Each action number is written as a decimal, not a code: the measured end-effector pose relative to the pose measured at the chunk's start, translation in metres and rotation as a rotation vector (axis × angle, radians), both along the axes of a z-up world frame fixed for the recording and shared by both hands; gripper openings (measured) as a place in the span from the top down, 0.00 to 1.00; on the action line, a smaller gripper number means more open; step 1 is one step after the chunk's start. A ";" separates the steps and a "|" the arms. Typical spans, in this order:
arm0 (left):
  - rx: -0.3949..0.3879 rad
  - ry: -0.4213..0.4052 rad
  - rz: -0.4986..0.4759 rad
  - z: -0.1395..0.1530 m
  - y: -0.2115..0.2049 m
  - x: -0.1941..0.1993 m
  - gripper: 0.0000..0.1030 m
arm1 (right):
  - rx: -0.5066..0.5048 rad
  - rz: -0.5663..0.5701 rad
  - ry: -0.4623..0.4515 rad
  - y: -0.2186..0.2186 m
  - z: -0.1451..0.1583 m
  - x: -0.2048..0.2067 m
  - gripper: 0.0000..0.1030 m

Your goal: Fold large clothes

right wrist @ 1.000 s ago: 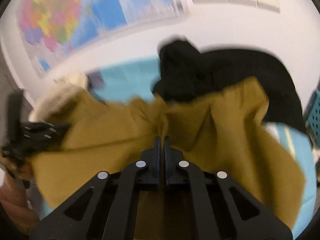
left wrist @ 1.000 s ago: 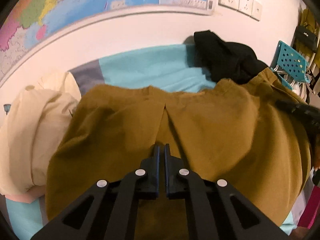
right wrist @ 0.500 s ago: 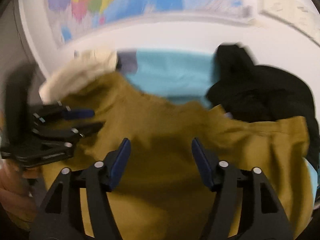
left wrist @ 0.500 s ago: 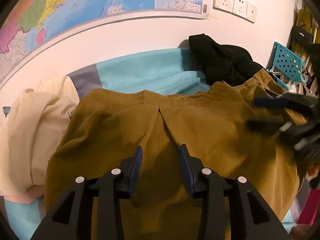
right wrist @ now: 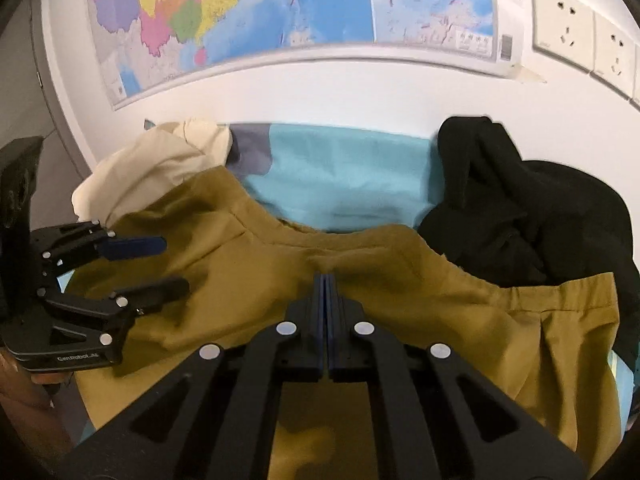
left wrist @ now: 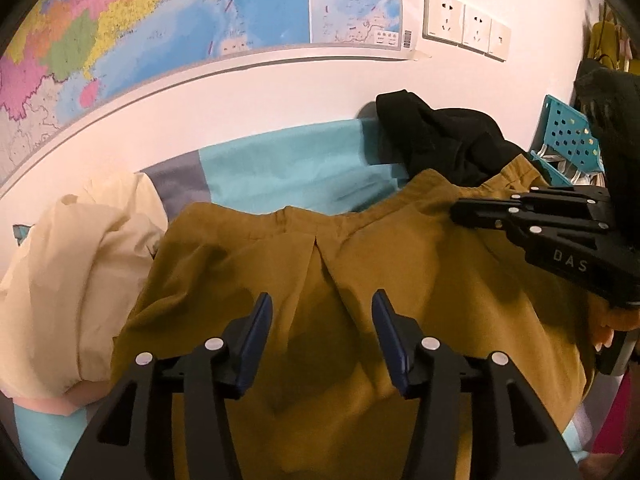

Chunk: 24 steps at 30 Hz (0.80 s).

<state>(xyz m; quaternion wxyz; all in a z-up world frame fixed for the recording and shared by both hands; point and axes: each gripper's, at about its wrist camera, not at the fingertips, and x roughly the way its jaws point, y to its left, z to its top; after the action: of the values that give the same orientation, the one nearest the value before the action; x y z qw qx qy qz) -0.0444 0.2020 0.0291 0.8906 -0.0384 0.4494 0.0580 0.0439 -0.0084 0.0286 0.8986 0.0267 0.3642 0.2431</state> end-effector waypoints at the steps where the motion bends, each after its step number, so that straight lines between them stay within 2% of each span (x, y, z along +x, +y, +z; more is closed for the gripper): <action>1: 0.002 0.004 -0.001 -0.001 0.000 0.000 0.52 | 0.006 0.002 0.020 0.000 -0.002 0.001 0.91; 2: 0.002 0.006 0.000 -0.001 0.001 0.001 0.52 | 0.016 0.003 0.032 0.001 -0.004 0.002 0.69; 4: -0.006 0.011 0.004 -0.002 0.004 0.002 0.51 | 0.019 0.038 0.051 0.006 -0.010 -0.002 0.44; 7: -0.016 0.021 0.014 -0.006 0.006 0.005 0.51 | -0.054 0.071 0.066 0.021 -0.021 -0.005 0.40; 9: -0.018 0.027 0.015 -0.007 0.006 0.005 0.51 | -0.103 0.076 0.057 0.029 -0.027 -0.004 0.57; 10: -0.017 0.028 0.017 -0.007 0.006 0.005 0.51 | -0.114 0.071 0.054 0.030 -0.029 -0.003 0.79; 12: -0.021 0.031 0.018 -0.007 0.007 0.004 0.51 | -0.107 0.053 0.048 0.028 -0.029 0.002 0.98; 17: -0.033 0.015 0.027 -0.001 0.010 -0.003 0.50 | -0.027 0.007 -0.022 0.014 -0.008 0.001 0.98; 19: -0.031 0.000 0.028 0.001 0.011 -0.004 0.39 | -0.008 -0.017 -0.051 0.012 -0.001 0.003 0.98; 21: -0.029 0.002 0.029 -0.001 0.012 -0.005 0.38 | -0.014 -0.026 -0.020 0.014 -0.010 0.012 0.98; 24: -0.003 0.045 0.049 -0.015 0.014 -0.001 0.38 | -0.029 0.000 0.084 0.017 -0.034 0.023 0.95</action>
<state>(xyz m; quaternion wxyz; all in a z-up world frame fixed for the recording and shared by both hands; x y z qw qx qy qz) -0.0454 0.2162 0.0145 0.8784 -0.0497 0.4685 0.0801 0.0670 0.0090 -0.0059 0.8828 0.0239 0.4053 0.2363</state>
